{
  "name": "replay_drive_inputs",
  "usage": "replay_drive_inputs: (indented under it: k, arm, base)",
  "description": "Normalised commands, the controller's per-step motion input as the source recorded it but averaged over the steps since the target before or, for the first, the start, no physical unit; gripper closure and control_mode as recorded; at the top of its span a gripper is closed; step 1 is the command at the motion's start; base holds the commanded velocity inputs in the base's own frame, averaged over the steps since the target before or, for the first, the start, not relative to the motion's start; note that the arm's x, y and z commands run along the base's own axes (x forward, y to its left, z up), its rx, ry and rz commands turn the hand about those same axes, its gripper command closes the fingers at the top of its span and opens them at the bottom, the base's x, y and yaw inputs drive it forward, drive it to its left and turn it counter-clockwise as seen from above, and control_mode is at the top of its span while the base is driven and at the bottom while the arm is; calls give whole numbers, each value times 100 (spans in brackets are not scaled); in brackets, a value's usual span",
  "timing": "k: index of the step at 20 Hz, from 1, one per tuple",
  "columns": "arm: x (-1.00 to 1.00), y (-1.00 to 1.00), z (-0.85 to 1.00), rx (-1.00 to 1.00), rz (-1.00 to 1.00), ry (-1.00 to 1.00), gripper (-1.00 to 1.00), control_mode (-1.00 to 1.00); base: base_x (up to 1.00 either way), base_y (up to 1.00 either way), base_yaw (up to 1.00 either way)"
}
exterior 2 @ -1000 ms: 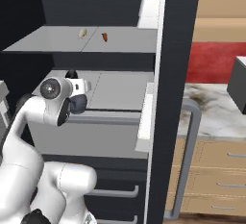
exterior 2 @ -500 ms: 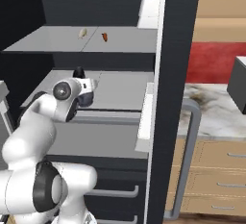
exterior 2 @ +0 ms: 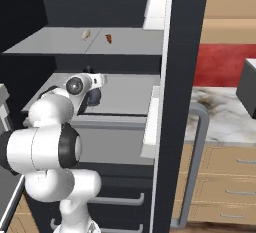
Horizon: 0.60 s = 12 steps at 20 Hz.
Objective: Move the fish and carrot from the second highest shelf to the top shelf to make space. Then, place the pitcher from the counter on the cleared second highest shelf.
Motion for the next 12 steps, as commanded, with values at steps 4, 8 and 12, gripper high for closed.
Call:
replay_drive_inputs:
  k: [4,8,12]
  arm:
    - [57,0,-45,0,0,1,100,-100]
    - [52,0,-47,0,0,1,100,-100]
    - [15,5,-56,-2,0,0,-100,-100]
  base:
    - [0,0,0]
    - [0,0,0]
    - [0,0,0]
